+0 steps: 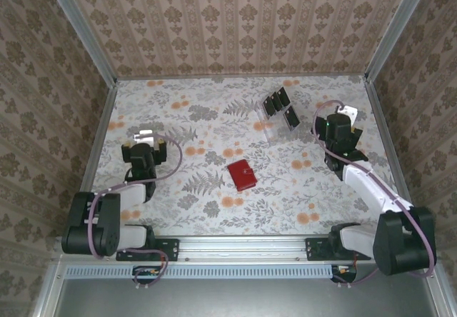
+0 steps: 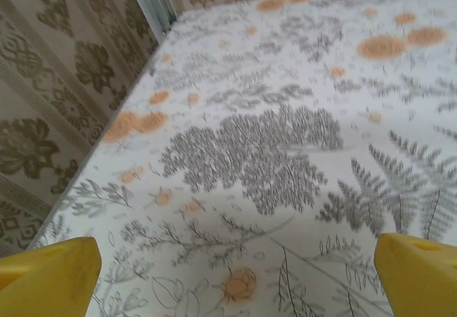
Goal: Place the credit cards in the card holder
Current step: Reset both arms
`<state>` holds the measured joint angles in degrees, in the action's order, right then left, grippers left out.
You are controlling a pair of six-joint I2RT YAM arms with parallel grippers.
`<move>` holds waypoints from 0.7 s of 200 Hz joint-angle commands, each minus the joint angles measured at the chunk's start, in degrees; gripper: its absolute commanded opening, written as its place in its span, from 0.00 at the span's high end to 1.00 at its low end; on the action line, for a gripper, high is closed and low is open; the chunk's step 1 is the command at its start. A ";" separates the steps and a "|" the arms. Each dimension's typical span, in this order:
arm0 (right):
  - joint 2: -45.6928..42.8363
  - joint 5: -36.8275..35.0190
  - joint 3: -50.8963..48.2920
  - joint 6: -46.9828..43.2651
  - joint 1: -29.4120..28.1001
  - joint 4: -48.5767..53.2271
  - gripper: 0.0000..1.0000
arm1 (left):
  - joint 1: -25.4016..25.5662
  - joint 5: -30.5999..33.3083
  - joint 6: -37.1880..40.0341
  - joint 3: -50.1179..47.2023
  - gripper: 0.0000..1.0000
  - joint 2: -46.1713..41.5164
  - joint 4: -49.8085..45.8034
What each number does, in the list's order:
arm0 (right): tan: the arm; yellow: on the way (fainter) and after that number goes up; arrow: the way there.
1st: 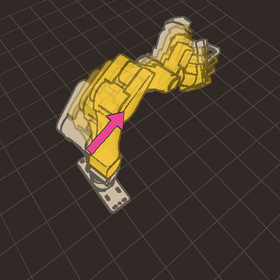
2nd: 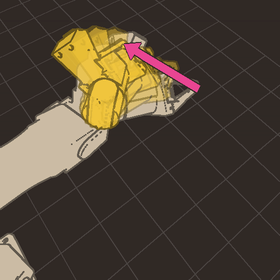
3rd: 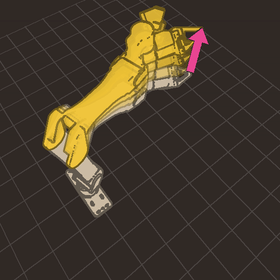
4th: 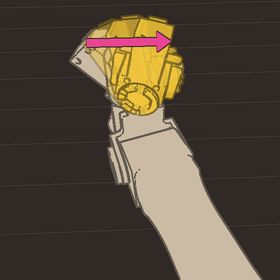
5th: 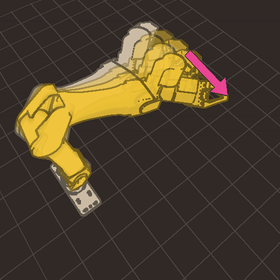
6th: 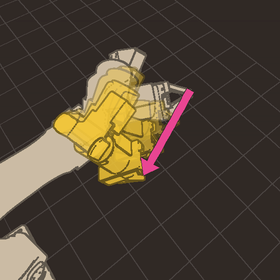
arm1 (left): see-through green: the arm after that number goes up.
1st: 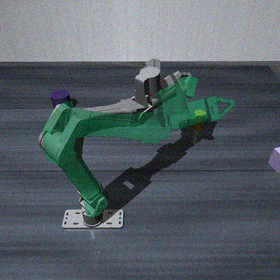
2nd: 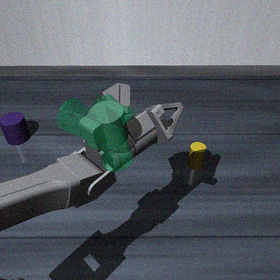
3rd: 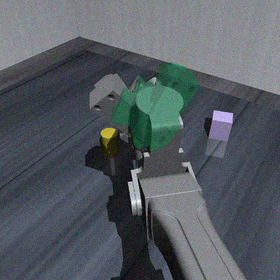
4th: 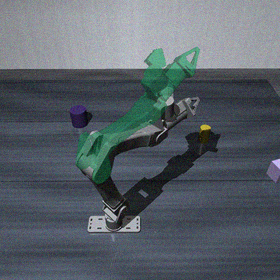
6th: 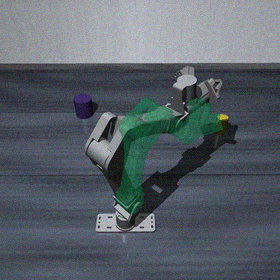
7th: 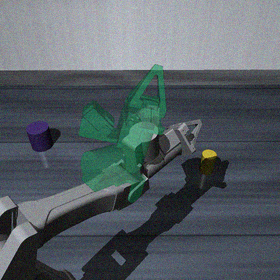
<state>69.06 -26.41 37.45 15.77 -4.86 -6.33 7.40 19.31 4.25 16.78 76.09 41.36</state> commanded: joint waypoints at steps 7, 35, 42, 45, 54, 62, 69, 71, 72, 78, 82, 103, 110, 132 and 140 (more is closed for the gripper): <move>3.80 0.68 -5.13 -6.02 1.45 -15.49 0.00 | -0.16 -5.11 2.17 0.96 0.00 3.02 10.11; 6.87 3.18 -8.91 -7.82 1.83 -23.31 0.00 | -0.04 -7.63 3.26 0.89 0.00 8.98 16.67; 7.61 3.67 -10.01 -8.03 1.95 -25.72 0.00 | -0.42 -7.70 2.57 1.29 0.00 9.19 16.07; 7.98 3.88 -10.44 -7.99 2.04 -26.77 0.00 | -0.75 -7.83 2.23 1.39 0.00 9.31 15.78; 9.22 4.46 -11.34 -8.12 2.14 -29.15 0.00 | -1.61 -9.14 1.36 1.12 0.00 10.22 16.64; 10.27 4.98 -11.97 -8.67 2.14 -31.43 0.00 | -1.68 -9.64 2.01 0.75 0.00 12.84 19.83; 10.32 6.12 -12.74 -9.19 2.19 -33.73 0.00 | -1.27 -8.87 2.44 1.34 0.00 13.13 20.04; 11.15 6.22 -12.93 -9.31 2.20 -34.47 0.00 | -1.41 -8.79 1.99 1.62 0.00 12.72 18.66; 11.65 6.34 -13.06 -9.38 2.17 -34.86 0.00 | -1.46 -8.87 1.81 1.74 0.00 12.57 18.00; 12.57 6.90 -14.01 -9.71 2.22 -37.17 0.00 | -1.98 -9.63 1.10 2.65 0.00 12.14 15.31; 13.10 7.41 -14.78 -9.94 2.23 -39.14 0.00 | -2.34 -10.04 0.99 3.15 0.00 12.49 14.92; 13.65 10.02 -16.98 -10.82 2.22 -43.75 0.00 | -4.28 -11.84 -0.94 5.50 0.00 12.48 10.44; 14.29 11.35 -17.86 -11.38 2.31 -46.02 0.00 | -5.24 -13.11 -1.47 5.86 0.00 12.52 9.89; 19.54 12.96 -20.77 -12.41 2.31 -57.05 0.00 | -5.91 -14.21 -2.02 5.99 0.00 12.50 9.30; 19.13 12.86 -20.33 -12.09 2.39 -55.39 0.00 | -5.90 -14.26 -2.06 6.07 0.00 12.51 9.20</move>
<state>85.32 -16.56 18.57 5.10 -2.83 -51.27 1.80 7.77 4.19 22.00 88.55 52.64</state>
